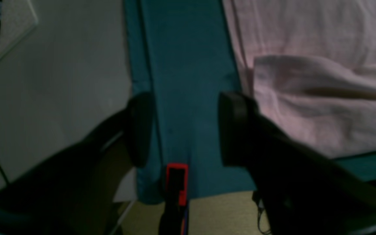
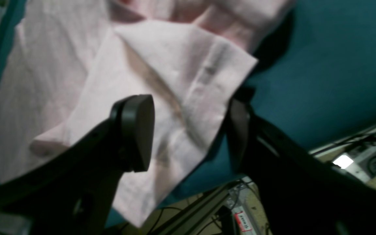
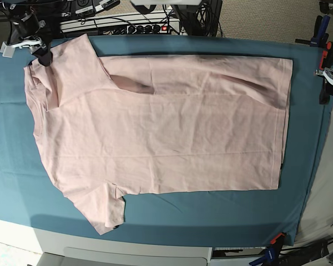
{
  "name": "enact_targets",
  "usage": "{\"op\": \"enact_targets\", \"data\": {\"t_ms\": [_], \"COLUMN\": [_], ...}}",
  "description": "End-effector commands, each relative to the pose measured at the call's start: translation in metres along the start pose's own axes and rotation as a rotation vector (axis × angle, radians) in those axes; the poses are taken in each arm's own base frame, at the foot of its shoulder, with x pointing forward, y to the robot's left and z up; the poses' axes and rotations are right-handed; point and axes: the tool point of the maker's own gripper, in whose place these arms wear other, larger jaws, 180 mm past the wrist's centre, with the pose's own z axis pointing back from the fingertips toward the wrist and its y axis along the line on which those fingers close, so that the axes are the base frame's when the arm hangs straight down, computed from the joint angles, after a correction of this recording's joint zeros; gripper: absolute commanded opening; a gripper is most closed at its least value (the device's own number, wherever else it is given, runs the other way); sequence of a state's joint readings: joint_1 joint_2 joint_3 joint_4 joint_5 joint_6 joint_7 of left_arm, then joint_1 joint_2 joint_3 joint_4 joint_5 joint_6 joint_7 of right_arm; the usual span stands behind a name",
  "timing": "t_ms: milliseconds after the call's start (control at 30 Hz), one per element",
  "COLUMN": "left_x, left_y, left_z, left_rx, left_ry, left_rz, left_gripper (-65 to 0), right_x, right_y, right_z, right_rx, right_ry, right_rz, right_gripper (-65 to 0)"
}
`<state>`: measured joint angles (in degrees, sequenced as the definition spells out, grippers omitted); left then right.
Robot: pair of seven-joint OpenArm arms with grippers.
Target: Fold the T-shirt properly
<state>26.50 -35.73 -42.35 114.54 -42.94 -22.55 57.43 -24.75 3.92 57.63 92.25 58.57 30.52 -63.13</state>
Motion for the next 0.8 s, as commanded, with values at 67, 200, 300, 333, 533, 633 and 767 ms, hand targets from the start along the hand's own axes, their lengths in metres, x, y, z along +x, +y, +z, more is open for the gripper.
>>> {"op": "enact_targets", "data": {"t_ms": [67, 200, 300, 333, 533, 633, 767], "left_x": [0.012, 0.012, 0.012, 0.012, 0.012, 0.012, 0.012], "left_y": [0.004, 0.004, 0.004, 0.004, 0.004, 0.004, 0.004], "left_z": [0.005, 0.005, 0.005, 0.005, 0.005, 0.005, 0.005], "left_rx": [0.01, 0.01, 0.01, 0.01, 0.01, 0.01, 0.01], "left_ry": [-0.032, -0.032, -0.032, -0.032, -0.032, -0.032, -0.032], "left_rz": [-0.026, -0.026, -0.026, -0.026, -0.026, -0.026, -0.026], "left_gripper": [-32.2, -33.1, -33.1, -33.1, -33.1, -33.1, -33.1], "right_x": [-0.004, -0.004, -0.003, -0.002, 0.012, 0.022, 0.038], "right_y": [-0.003, -0.003, -0.002, 0.0, 0.035, 0.046, 0.061], "right_z": [0.003, 0.003, 0.003, 0.003, 0.003, -0.002, -0.014], "right_rx": [-0.015, -0.015, -0.008, 0.006, 0.186, 0.225, 0.261], "right_ry": [0.036, 0.036, 0.032, 0.025, -0.047, -0.078, -0.125], "right_rz": [0.021, 0.02, 0.017, 0.01, 0.043, 0.057, 0.07], "right_gripper": [-31.6, -53.1, -65.0, -65.0, -65.0, -65.0, -65.0]}}
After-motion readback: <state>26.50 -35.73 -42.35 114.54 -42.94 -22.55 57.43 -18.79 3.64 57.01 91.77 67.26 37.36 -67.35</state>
